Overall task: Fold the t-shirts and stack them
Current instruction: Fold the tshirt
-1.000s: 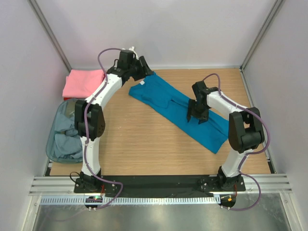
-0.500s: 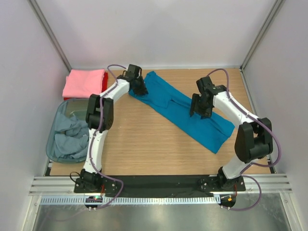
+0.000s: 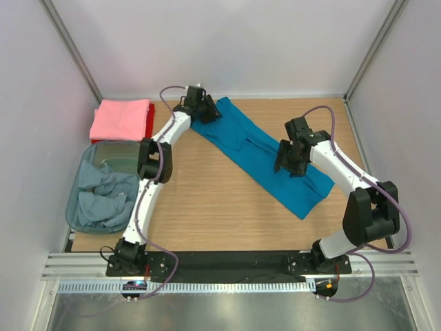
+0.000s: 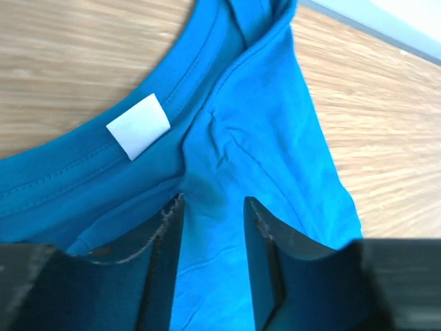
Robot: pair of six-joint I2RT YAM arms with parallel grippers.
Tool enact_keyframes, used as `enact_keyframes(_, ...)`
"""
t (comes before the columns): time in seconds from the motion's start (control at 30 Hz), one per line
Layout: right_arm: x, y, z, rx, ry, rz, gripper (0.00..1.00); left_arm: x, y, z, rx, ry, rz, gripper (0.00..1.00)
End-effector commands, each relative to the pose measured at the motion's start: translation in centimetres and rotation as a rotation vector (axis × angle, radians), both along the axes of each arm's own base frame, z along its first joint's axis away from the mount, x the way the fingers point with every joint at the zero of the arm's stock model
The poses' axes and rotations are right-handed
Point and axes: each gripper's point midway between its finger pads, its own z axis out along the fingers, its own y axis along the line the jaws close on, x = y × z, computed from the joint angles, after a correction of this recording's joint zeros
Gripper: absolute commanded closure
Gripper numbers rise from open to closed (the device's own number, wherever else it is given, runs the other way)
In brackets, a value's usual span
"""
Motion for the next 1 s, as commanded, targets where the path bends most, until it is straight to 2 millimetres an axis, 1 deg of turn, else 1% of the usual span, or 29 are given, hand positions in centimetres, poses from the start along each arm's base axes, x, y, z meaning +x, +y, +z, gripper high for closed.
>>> enact_keyframes(0.0,0.1,-0.3,-1.1,-0.035,-0.005,0.044,0.38,0.3,-1.2,7.4,-0.115,-0.127,-0.060,0.56)
enact_keyframes(0.03,0.0,-0.3,-2.1,-0.050,0.016,0.069,0.38,0.1,-1.1,9.2,-0.117,-0.157,-0.070,0.54)
enact_keyframes(0.07,0.1,-0.6,-2.8,-0.077,0.022,0.069,0.38,-0.4,-1.0,9.9,-0.110,-0.161,-0.077,0.51)
enact_keyframes(0.1,0.1,-0.6,-3.4,-0.090,0.030,0.074,0.38,-1.0,-0.6,14.1,-0.120,-0.221,-0.087,0.49)
enact_keyframes(0.13,0.1,-0.5,-4.4,-0.102,0.052,0.082,0.38,-1.3,-0.5,15.5,-0.121,-0.240,-0.090,0.48)
enact_keyframes(0.17,0.1,-0.5,-4.9,-0.109,0.055,0.083,0.38,-1.9,-0.2,15.7,-0.113,-0.235,-0.088,0.46)
enact_keyframes(0.2,0.1,-0.6,-5.4,-0.125,0.060,0.083,0.38,-2.4,0.0,17.4,-0.117,-0.253,-0.081,0.45)
enact_keyframes(0.23,0.0,-0.6,-5.9,-0.134,0.068,0.079,0.39,-3.1,0.2,20.0,-0.128,-0.290,-0.083,0.44)
enact_keyframes(0.27,-0.2,-0.5,-6.8,-0.146,0.085,0.089,0.39,-3.7,0.5,20.3,-0.124,-0.286,-0.083,0.43)
enact_keyframes(0.3,-0.2,-0.8,-7.3,-0.174,0.086,0.085,0.39,-4.3,0.7,20.8,-0.123,-0.285,-0.082,0.42)
enact_keyframes(0.33,0.0,-0.8,-7.6,-0.183,0.078,0.081,0.39,-5.2,1.0,23.0,-0.130,-0.310,-0.083,0.42)
enact_keyframes(0.37,-0.4,-0.8,-8.5,-0.197,0.097,0.086,0.39,-5.8,1.2,23.3,-0.128,-0.307,-0.081,0.42)
enact_keyframes(0.4,-0.5,-0.9,-8.9,-0.204,0.100,0.077,0.40,-6.5,1.5,21.5,-0.115,-0.262,-0.078,0.42)
enact_keyframes(0.47,-1.2,-0.3,-9.7,-0.194,0.106,0.065,0.40,-7.9,2.4,22.2,-0.106,-0.254,-0.053,0.42)
enact_keyframes(0.5,-1.6,0.0,-10.0,-0.189,0.114,0.062,0.41,-8.8,2.7,20.6,-0.085,-0.212,-0.053,0.42)
enact_keyframes(0.53,-1.9,0.4,-10.2,-0.183,0.113,0.059,0.41,-9.4,3.1,19.9,-0.072,-0.192,-0.047,0.42)
enact_keyframes(0.57,-2.7,0.8,-10.6,-0.176,0.122,0.037,0.41,-9.9,3.7,20.2,-0.047,-0.198,-0.036,0.42)
enact_keyframes(0.6,-3.3,1.8,-10.5,-0.170,0.112,0.056,0.41,-10.4,4.2,19.5,-0.026,-0.180,-0.028,0.42)
enact_keyframes(0.63,-3.8,2.2,-10.6,-0.163,0.110,0.046,0.41,-11.0,4.8,17.9,0.006,-0.143,-0.015,0.42)
enact_keyframes(0.67,-4.8,2.7,-11.1,-0.160,0.120,0.047,0.41,-11.4,5.3,17.5,0.025,-0.129,-0.006,0.42)
enact_keyframes(0.7,-5.7,4.0,-11.2,-0.141,0.118,0.036,0.41,-11.8,6.0,17.0,0.050,-0.107,0.008,0.42)
enact_keyframes(0.77,-7.0,5.2,-11.5,-0.135,0.125,0.027,0.41,-12.4,6.5,16.1,0.066,-0.074,0.011,0.42)
enact_keyframes(0.8,-7.5,5.8,-11.6,-0.131,0.125,0.017,0.41,-12.7,6.8,15.3,0.084,-0.046,0.016,0.42)
enact_keyframes(0.83,-8.4,7.2,-11.6,-0.123,0.123,0.008,0.41,-12.9,7.0,14.7,0.097,-0.024,0.021,0.42)
enact_keyframes(0.87,-8.9,7.7,-11.4,-0.124,0.125,-0.009,0.41,-12.9,7.2,14.6,0.108,-0.013,0.026,0.42)
enact_keyframes(0.9,-9.1,8.1,-11.3,-0.130,0.119,-0.015,0.41,-13.2,7.3,13.4,0.123,0.021,0.022,0.42)
enact_keyframes(0.93,-9.8,9.2,-11.1,-0.123,0.118,-0.021,0.41,-13.2,7.4,12.9,0.132,0.030,0.021,0.42)
enact_keyframes(0.97,-10.0,10.0,-10.3,-0.122,0.115,-0.015,0.41,-13.1,7.5,12.1,0.139,0.045,0.024,0.42)
